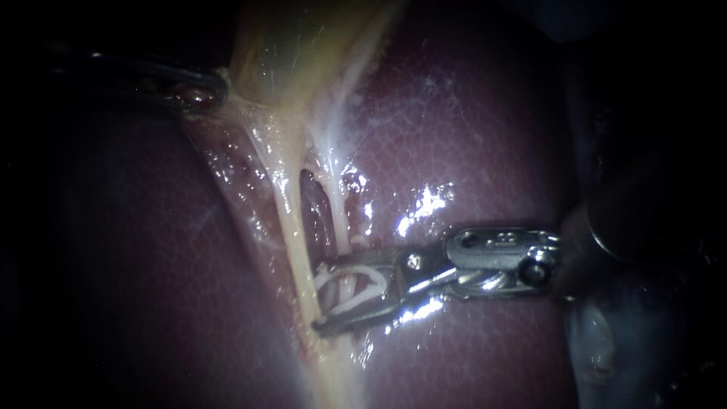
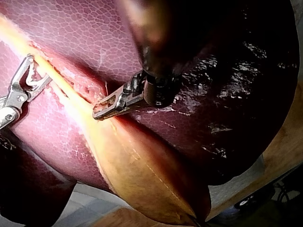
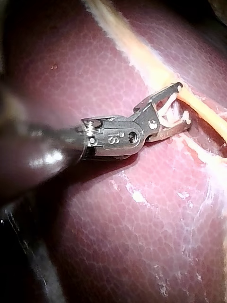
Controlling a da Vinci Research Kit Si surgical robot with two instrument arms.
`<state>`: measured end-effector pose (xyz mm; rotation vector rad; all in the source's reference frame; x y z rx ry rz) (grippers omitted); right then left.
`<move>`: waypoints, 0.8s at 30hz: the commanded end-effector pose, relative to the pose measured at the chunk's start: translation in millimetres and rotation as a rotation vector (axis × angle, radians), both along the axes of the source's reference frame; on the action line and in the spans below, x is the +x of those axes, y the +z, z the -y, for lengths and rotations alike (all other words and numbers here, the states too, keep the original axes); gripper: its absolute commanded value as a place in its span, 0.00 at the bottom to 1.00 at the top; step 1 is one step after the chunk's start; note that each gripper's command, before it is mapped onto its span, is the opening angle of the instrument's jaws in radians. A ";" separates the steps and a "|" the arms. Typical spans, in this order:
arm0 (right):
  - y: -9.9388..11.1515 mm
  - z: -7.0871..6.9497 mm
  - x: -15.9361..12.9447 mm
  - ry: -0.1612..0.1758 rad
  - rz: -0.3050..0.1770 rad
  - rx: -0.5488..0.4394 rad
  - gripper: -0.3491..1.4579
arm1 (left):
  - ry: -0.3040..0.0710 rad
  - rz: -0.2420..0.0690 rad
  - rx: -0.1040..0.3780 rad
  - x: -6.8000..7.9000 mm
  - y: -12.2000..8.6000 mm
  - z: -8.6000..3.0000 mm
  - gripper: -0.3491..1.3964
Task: Clipping first clip left tube
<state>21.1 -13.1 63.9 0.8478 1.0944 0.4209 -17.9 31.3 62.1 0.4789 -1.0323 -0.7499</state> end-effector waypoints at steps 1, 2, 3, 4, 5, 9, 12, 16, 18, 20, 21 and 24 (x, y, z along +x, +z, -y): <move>-0.1 0.0 0.2 0.007 -0.018 0.014 0.47 | -0.001 -0.001 0.001 0.0 0.0 0.0 0.00; -0.1 0.0 0.3 0.008 -0.029 0.026 0.47 | -0.001 -0.001 0.001 0.0 0.0 0.0 0.00; -0.1 0.0 0.4 0.009 -0.039 0.038 0.47 | -0.001 -0.001 0.001 0.0 0.0 0.0 0.00; -0.1 -0.1 0.6 0.006 -0.059 0.052 0.46 | -0.001 -0.001 0.001 0.0 0.0 0.0 0.00; -0.1 -0.1 0.7 0.008 -0.068 0.063 0.46 | -0.001 -0.001 0.001 0.0 0.0 0.0 0.00; -0.1 -0.2 1.4 0.021 -0.110 0.098 0.46 | -0.001 -0.001 0.001 0.0 0.0 0.0 0.00; -0.2 -0.2 1.9 0.025 -0.141 0.127 0.46 | -0.001 -0.001 0.001 0.0 0.0 0.0 0.00; -0.5 -0.1 2.4 0.027 -0.183 0.160 0.46 | -0.001 0.000 0.001 0.0 0.0 -0.1 0.00; -0.8 0.0 2.6 0.025 -0.203 0.177 0.46 | 0.000 0.000 0.001 0.0 0.0 -0.1 0.00; -1.0 0.1 2.8 0.023 -0.226 0.195 0.47 | 0.000 0.000 0.001 0.0 0.0 -0.1 0.00; -1.2 0.1 2.9 0.022 -0.235 0.203 0.47 | 0.000 0.000 0.001 0.0 0.0 -0.1 0.00; -1.6 0.2 3.3 0.023 -0.271 0.231 0.47 | 0.000 0.000 0.001 0.0 0.1 -0.1 0.00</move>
